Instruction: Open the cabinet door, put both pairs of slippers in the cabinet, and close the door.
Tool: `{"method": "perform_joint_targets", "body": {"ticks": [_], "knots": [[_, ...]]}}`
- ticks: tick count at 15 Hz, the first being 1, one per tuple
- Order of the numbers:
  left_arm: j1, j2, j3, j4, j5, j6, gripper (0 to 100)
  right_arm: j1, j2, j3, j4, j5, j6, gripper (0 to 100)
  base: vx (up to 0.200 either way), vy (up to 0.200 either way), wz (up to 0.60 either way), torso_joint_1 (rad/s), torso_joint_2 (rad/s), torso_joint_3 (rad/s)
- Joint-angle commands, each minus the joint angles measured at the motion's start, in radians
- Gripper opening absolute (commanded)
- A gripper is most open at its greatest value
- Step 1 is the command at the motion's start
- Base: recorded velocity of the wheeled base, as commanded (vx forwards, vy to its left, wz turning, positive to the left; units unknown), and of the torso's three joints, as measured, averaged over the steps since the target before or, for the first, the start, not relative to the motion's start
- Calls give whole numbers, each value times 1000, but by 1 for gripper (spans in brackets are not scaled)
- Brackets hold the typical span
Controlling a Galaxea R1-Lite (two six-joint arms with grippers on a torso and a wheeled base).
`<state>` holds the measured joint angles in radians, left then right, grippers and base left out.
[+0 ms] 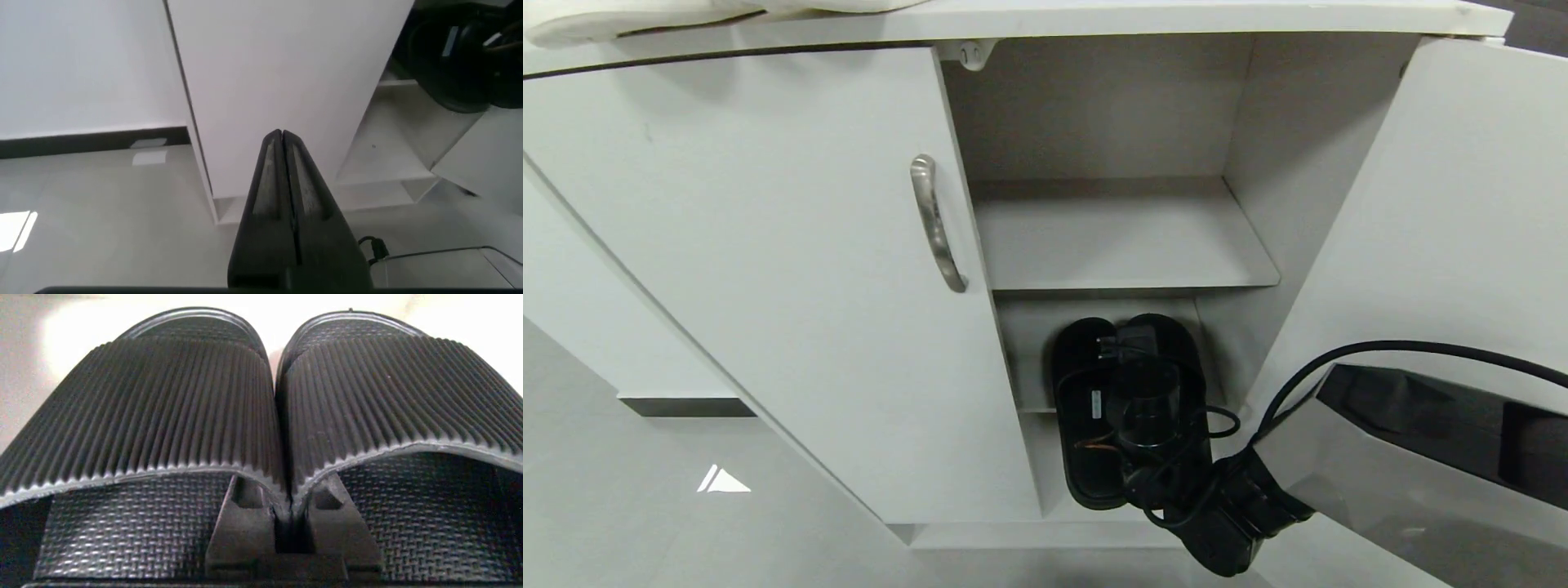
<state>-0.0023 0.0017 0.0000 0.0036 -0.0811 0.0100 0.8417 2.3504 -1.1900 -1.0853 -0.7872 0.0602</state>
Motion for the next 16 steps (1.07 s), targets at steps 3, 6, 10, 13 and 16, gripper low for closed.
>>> {"method": "perform_joint_targets", "body": {"ticks": [3, 6, 10, 13, 16], "knots": [[1, 1, 0, -1, -2, -1, 0, -24, 76, -128, 31, 6, 0, 0, 0, 0, 0, 0, 0, 0], [1, 1, 0, -1, -2, -1, 0, -41, 110, -184, 54, 8, 0, 0, 0, 0, 0, 0, 0, 0], [1, 1, 0, -1, -2, -2, 0, -90, 162, -287, 119, 10, 1, 0, 0, 0, 0, 0, 0, 0], [1, 3, 0, -1, -2, -1, 0, -105, 201, -344, 154, 11, 4, 0, 0, 0, 0, 0, 0, 0], [1, 1, 0, -1, -3, -1, 0, -112, 233, -390, 170, 13, 4, 0, 0, 0, 0, 0, 0, 0]]}}
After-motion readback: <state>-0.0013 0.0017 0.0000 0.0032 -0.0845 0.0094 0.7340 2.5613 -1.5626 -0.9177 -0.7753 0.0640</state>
